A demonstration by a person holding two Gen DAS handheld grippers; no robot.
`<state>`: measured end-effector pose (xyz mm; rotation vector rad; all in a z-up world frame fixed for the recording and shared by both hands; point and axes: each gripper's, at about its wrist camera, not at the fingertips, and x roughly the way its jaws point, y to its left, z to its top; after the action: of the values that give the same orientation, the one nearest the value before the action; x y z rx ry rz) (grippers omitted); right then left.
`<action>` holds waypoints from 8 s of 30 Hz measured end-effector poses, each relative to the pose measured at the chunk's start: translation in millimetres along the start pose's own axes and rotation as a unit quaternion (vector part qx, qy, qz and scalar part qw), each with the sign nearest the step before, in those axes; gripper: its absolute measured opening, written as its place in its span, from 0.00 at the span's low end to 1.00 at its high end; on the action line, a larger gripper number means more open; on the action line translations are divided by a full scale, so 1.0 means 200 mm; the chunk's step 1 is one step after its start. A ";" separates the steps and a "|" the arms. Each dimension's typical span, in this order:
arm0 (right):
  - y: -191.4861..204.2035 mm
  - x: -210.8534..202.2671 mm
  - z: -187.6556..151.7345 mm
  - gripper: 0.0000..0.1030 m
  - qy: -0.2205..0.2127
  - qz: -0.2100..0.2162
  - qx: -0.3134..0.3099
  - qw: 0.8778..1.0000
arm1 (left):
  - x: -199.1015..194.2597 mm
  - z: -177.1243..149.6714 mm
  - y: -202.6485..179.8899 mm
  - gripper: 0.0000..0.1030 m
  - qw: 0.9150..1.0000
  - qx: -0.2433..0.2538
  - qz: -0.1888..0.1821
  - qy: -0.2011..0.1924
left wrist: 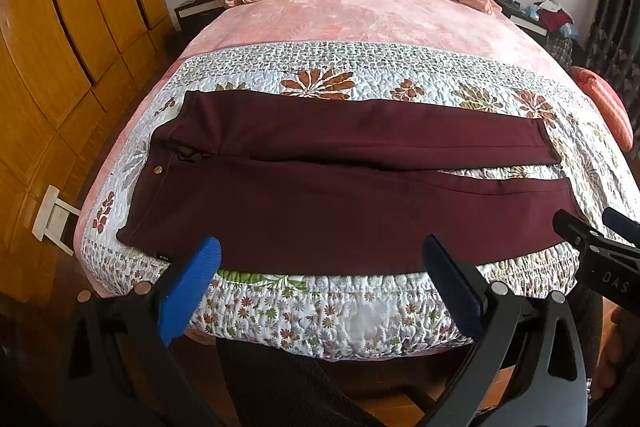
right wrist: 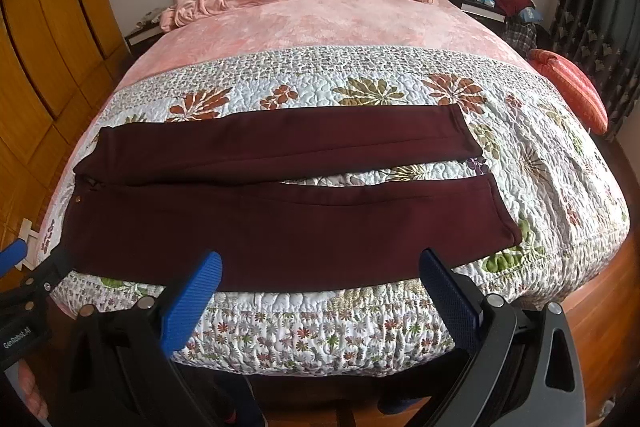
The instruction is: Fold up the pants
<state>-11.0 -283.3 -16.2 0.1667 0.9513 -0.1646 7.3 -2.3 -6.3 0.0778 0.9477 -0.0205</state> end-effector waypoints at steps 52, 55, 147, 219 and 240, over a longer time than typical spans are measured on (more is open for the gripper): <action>0.00 0.00 0.01 0.96 0.002 0.000 0.001 1.000 | 0.01 0.03 -0.01 0.97 1.000 0.005 0.001 0.000; 0.00 0.00 0.01 0.96 0.002 0.000 0.001 1.000 | 0.01 0.03 -0.01 0.97 1.000 0.004 0.001 0.001; -1.36 0.88 0.59 0.22 0.008 0.185 -0.080 0.979 | 0.87 0.44 -0.91 0.16 0.905 0.378 -0.186 0.062; 0.63 1.13 0.26 0.42 0.222 0.319 -0.207 0.898 | 0.99 -0.25 0.49 0.72 0.977 -0.126 -0.138 0.100; 0.58 1.21 0.36 0.65 0.219 0.325 -0.217 0.894 | 0.88 -0.16 0.62 0.83 0.977 -0.137 -0.143 0.084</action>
<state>209.2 -201.8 -166.2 0.1015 1.3041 0.7320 90.6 127.1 -160.7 -0.3177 1.1162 -0.1500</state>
